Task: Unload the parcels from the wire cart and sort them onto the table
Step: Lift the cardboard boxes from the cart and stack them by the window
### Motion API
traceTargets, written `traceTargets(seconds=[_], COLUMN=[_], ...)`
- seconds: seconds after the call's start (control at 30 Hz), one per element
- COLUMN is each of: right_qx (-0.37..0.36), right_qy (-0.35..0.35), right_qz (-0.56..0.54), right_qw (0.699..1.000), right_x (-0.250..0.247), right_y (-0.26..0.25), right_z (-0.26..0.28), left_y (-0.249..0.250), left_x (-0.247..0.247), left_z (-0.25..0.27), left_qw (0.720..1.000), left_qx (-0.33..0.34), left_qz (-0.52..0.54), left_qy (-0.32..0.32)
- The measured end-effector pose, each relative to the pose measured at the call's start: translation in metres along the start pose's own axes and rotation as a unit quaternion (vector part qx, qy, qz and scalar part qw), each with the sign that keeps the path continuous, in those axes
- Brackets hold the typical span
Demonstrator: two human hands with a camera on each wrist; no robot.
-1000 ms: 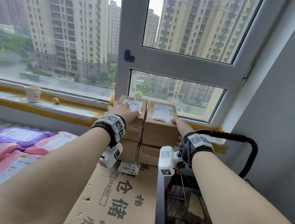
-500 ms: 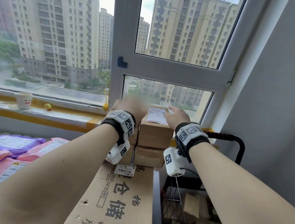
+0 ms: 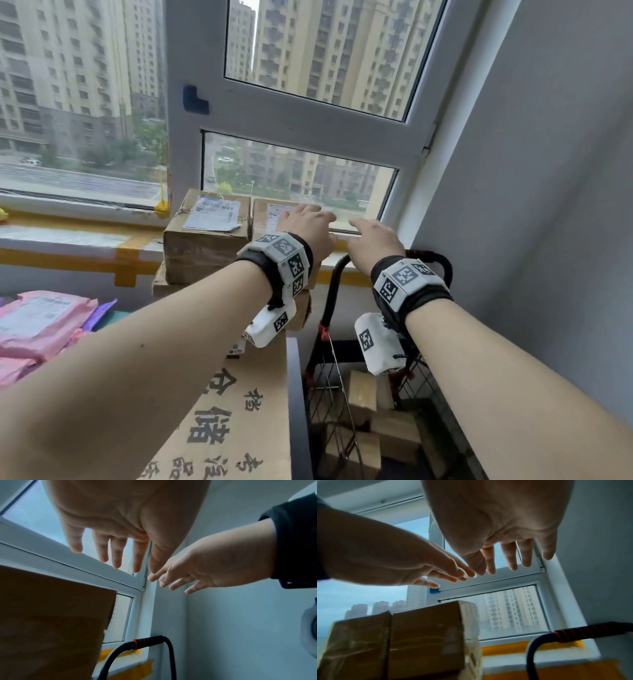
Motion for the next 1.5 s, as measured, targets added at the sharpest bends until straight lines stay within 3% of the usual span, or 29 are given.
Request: traceTargets(seconds=[0.33, 0.5, 0.97, 1.13, 1.33, 1.5], right_qx=[0.059, 0.076, 0.063, 0.070, 0.087, 0.088], right_qy=[-0.005, -0.023, -0.162, -0.226, -0.309, -0.368], right_qz=[0.031, 0.018, -0.036, -0.051, -0.061, -0.047], right_qw=[0.998, 0.997, 0.984, 0.970, 0.945, 0.924], right_x=[-0.002, 0.000, 0.039, 0.079, 0.146, 0.196], right_y=[0.089, 0.151, 0.373, 0.420, 0.443, 0.452], right_z=[0.030, 0.045, 0.088, 0.093, 0.096, 0.083], left_y=[0.068, 0.109, 0.234, 0.233, 0.206, 0.166], left_x=[0.051, 0.087, 0.262, 0.312, 0.362, 0.418], left_z=[0.006, 0.008, 0.020, 0.034, 0.037, 0.028], left_qw=[0.997, 0.996, 0.979, 0.966, 0.943, 0.913], left_qx=[0.061, 0.061, -0.053, -0.119, -0.188, -0.263], left_qz=[-0.002, -0.023, -0.063, -0.061, -0.049, 0.031], left_qy=[-0.037, -0.058, -0.187, -0.222, -0.272, -0.310])
Point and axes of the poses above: each hand's wrist, its own z-axis away from the middle knuckle, its own x-axis out of the palm, y = z × x, the point moved 1 cm from there along -z, towards the middle knuckle, and after that the axes turned 4 degrees about -x, right-handed, at the moved point
